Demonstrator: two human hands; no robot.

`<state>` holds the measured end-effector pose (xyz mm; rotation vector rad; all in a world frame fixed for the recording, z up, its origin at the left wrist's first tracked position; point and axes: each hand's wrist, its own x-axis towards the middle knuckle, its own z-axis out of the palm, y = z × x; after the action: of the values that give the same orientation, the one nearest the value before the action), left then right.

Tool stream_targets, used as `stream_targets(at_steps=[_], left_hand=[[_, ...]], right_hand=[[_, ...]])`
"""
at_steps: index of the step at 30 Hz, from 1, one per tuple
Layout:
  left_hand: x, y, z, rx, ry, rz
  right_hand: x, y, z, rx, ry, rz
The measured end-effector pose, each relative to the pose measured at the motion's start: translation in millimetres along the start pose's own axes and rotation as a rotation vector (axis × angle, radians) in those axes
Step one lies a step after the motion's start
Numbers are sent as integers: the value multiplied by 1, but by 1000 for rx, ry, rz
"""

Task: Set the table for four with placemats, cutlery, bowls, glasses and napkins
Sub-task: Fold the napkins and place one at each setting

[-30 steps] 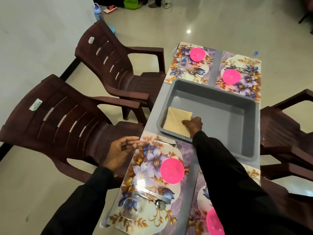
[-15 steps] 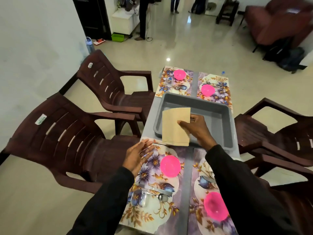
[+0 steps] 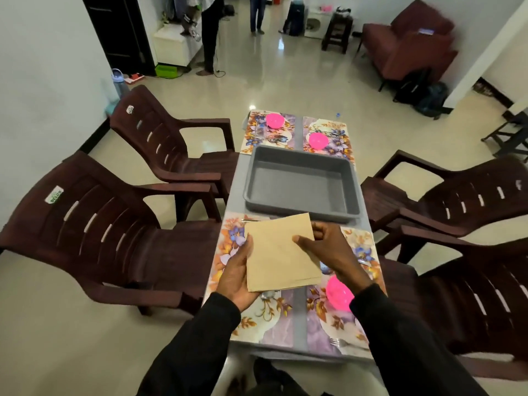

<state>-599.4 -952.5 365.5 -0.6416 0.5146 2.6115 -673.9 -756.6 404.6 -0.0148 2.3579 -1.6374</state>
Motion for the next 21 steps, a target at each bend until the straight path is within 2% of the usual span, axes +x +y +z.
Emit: stream_targets(at_steps=[3, 9, 16, 21], left_hand=[[-12, -18, -9, 32, 25, -21], [-35, -48, -11, 19, -4, -43], [-41, -73, -12, 48, -33, -56], [-41, -94, -1, 24, -55, -22]], right_hand=[[-22, 16, -4, -139, 121, -34], [-61, 38, -9, -222, 270, -87], [-92, 48, -17, -220, 408, -124], [-105, 58, -32, -275, 447, -171]])
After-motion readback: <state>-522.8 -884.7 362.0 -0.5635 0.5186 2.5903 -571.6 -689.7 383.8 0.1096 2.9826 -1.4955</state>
